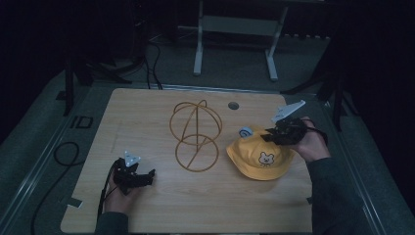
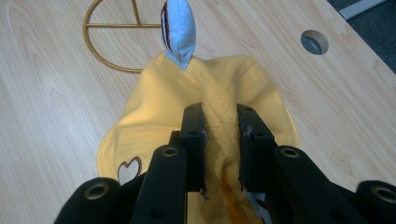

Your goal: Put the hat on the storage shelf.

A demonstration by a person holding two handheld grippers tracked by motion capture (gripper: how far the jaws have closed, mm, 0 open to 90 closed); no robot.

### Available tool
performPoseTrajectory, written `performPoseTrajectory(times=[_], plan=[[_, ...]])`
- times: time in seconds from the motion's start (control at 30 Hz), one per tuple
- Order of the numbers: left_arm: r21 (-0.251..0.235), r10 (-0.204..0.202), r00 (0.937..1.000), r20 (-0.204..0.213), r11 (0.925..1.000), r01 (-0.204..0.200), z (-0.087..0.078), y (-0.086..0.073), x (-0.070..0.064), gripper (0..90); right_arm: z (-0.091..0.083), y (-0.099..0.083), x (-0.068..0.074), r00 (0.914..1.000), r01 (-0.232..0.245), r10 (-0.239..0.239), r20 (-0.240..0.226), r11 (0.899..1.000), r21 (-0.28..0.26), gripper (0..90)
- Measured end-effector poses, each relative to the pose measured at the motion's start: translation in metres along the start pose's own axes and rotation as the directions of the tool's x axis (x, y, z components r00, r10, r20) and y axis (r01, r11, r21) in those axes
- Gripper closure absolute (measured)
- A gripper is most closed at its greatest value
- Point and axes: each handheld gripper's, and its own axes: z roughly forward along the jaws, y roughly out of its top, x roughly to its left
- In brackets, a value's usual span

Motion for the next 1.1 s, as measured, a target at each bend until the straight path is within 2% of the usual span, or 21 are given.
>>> performPoseTrajectory(times=[0.5, 0.83, 1.1], plan=[[0.0, 0.0, 1.0, 0.0, 1.0, 0.0, 0.0, 0.0, 0.0, 10.5, -0.013, 0.016, -0.002, 0.9988, 0.048, -0.048, -0.013, 0.999, 0.021, 75.1], [0.0, 0.0, 1.0, 0.0, 1.0, 0.0, 0.0, 0.0, 0.0, 10.5, -0.012, 0.027, -0.002, 0.997, 0.073, -0.072, -0.028, 0.995, 0.061, 75.1], [0.0, 0.0, 1.0, 0.0, 1.0, 0.0, 0.0, 0.0, 0.0, 10.5, -0.015, 0.035, -0.002, 0.9959, 0.086, -0.084, -0.034, 0.994, 0.064, 75.1]])
